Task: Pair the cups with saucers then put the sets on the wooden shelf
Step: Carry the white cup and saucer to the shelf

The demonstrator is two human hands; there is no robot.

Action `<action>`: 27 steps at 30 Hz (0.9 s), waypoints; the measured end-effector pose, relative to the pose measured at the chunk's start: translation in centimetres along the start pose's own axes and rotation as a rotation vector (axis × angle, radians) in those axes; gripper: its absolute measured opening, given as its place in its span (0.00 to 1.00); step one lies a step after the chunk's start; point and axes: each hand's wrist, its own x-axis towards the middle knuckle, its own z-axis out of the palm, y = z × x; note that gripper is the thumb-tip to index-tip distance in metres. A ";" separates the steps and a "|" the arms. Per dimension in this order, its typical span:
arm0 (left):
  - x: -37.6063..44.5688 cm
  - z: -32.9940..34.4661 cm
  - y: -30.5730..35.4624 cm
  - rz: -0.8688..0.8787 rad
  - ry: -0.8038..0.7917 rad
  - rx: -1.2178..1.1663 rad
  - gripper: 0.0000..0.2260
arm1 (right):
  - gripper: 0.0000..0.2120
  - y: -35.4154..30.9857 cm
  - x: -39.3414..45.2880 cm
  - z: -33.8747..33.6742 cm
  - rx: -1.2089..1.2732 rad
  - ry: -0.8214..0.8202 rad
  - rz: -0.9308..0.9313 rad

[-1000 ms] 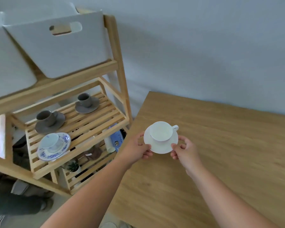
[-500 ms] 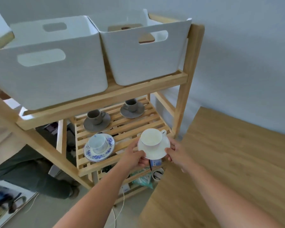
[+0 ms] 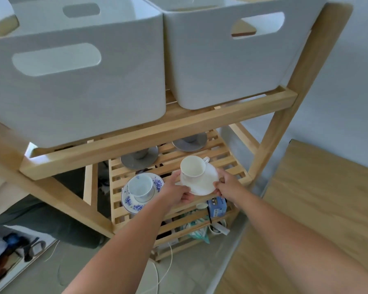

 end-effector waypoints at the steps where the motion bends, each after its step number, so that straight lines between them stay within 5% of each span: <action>1: 0.4 -0.1 0.0 -0.002 0.003 -0.014 0.26 | 0.26 0.0 0.5 0.2 0.010 -0.001 0.014; 27: 3.8 0.8 0.9 -0.018 0.007 0.103 0.26 | 0.29 0.9 4.3 0.0 -0.009 0.066 0.127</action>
